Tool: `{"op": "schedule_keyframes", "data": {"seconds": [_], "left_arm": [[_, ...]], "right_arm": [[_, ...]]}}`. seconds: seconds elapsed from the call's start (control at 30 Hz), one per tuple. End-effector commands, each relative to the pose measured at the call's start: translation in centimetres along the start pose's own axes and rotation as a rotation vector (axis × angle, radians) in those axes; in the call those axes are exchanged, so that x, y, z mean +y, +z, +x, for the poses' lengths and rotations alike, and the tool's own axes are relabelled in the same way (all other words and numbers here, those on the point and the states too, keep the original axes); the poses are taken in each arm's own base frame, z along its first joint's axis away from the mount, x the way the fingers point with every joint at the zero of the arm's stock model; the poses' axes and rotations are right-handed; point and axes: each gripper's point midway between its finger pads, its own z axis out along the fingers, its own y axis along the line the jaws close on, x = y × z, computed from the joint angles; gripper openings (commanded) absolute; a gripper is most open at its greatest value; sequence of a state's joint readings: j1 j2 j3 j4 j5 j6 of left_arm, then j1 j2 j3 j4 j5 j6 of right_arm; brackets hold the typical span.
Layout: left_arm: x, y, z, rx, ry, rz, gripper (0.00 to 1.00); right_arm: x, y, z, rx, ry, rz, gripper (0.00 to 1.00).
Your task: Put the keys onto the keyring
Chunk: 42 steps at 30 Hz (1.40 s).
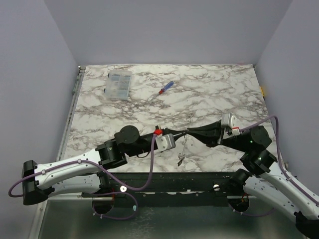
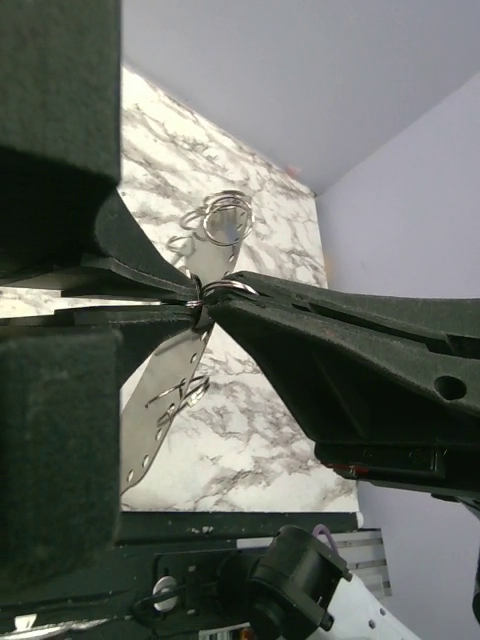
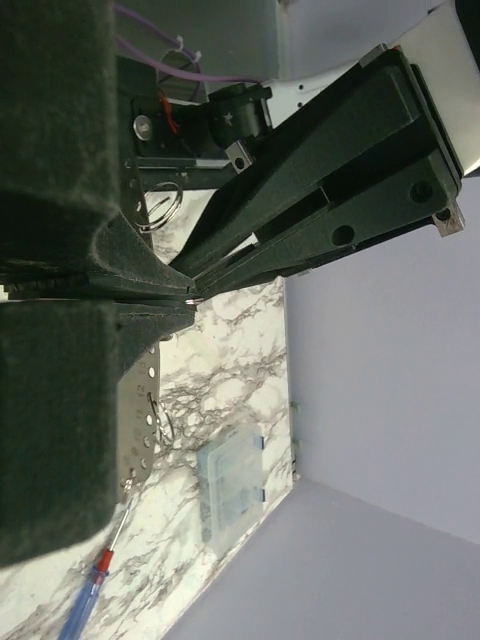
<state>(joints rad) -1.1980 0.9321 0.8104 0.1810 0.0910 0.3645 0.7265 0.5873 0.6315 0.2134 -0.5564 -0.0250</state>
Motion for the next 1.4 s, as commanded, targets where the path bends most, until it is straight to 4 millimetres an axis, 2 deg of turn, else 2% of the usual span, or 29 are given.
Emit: {"op": "schedule_keyframes", "data": {"seconds": [0.0,0.2,0.33,0.5,0.7,0.93,1.23,1.37], "left_arm": [[-0.3,-0.9,-0.1,0.022,0.028,0.027,0.18],[-1.0,-0.8,0.9,0.039,-0.017,0.042,0.4],[-1.1,-0.9,1.0,0.027,-0.042,0.036,0.48],[-1.2,-1.0,-0.3,-0.051,-0.088,0.025,0.48],[-2.8,-1.0,-1.1,-0.136,-0.134,0.092,0.49],[-3.2,-1.6,-2.9,-0.269,-0.232,0.096,0.49],[-2.6,-2.5,-3.3,-0.294,-0.232,0.06,0.5],[-3.1,-2.4,-3.0,-0.288,-0.235,0.086,0.5]], "right_arm": [[0.3,-0.6,-2.1,-0.032,-0.065,-0.012,0.01],[0.8,-0.7,-2.7,-0.052,-0.079,-0.037,0.01],[1.3,-0.8,-3.0,-0.066,-0.086,-0.064,0.01],[1.9,-0.9,-3.1,-0.079,-0.085,-0.091,0.01],[2.5,-1.0,-3.7,-0.116,-0.085,-0.118,0.01],[3.8,-0.9,-3.8,-0.139,-0.086,-0.198,0.01],[4.9,-0.8,-3.1,-0.105,-0.04,-0.275,0.01],[5.0,-0.8,-3.2,-0.105,-0.038,-0.28,0.01]]}}
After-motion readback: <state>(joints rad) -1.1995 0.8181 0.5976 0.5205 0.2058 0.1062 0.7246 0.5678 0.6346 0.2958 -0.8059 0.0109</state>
